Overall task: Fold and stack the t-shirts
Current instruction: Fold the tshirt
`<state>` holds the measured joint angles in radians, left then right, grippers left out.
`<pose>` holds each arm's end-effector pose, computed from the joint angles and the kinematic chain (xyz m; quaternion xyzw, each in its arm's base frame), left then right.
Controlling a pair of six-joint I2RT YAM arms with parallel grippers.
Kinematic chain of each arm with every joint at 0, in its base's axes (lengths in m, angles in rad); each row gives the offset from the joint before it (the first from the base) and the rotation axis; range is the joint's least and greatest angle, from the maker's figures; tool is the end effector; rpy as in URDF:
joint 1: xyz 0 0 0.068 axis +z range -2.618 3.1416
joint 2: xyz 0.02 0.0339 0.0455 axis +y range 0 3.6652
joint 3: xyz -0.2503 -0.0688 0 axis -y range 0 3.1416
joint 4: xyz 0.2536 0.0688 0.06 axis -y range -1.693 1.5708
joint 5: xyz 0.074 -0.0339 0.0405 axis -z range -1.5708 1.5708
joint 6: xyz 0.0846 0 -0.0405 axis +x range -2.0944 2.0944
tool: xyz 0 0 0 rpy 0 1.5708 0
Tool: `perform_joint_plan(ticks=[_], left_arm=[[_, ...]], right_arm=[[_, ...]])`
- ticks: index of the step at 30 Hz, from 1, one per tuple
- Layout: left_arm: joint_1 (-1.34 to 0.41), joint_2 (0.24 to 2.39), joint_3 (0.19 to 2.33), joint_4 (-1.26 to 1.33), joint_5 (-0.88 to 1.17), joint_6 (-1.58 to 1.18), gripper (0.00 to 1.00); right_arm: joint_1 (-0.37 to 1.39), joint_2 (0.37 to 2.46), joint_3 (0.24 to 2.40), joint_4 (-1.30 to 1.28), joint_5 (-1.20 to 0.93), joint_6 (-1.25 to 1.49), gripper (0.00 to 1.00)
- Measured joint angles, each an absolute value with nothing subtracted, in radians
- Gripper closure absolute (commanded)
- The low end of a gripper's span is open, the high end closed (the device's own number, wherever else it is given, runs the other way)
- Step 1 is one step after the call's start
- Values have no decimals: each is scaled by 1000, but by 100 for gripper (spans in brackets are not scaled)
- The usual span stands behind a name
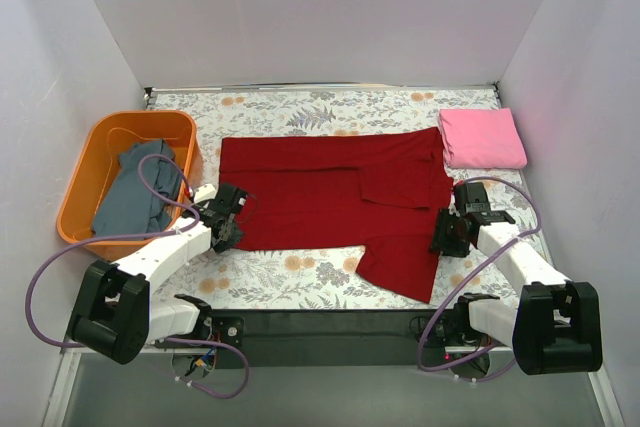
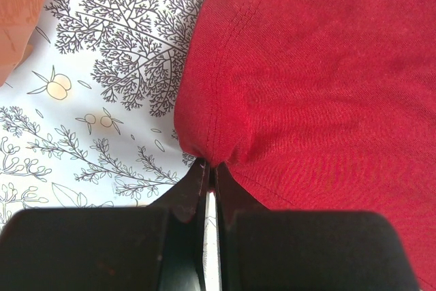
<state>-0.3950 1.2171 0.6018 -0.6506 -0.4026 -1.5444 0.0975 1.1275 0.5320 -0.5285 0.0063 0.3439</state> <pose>0.2164 -0.0543 0.1061 -0.5519 0.7964 -0.0109 0.2471 0.2238 0.0214 0.1040 0.1205 0.9677 0.0455 0.2168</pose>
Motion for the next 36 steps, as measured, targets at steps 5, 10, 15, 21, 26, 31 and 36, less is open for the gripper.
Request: perform_joint_plan(ticks=[5, 10, 15, 21, 26, 31, 36], left_arm=[[-395, 1217, 602, -651, -403, -1544, 100], [-395, 1211, 601, -651, -403, -1545, 100], [-395, 1211, 601, -651, -403, -1544, 100], [-395, 1211, 601, -651, -403, -1544, 100], [-395, 1211, 603, -653, -404, -1541, 100], [-395, 1211, 637, -675, -408, -1528, 100], [-395, 1218, 716, -680, -417, -1504, 100]], right_arm=[[97, 1114, 528, -579, -28, 345, 59], [97, 1114, 531, -620, -54, 344, 62], [98, 1134, 536, -638, -75, 340, 74], [107, 1154, 540, -649, -92, 338, 99], [108, 1129, 551, -675, -65, 336, 99], [109, 1113, 679, -713, -10, 314, 99], [109, 1161, 839, -714, 26, 280, 99]])
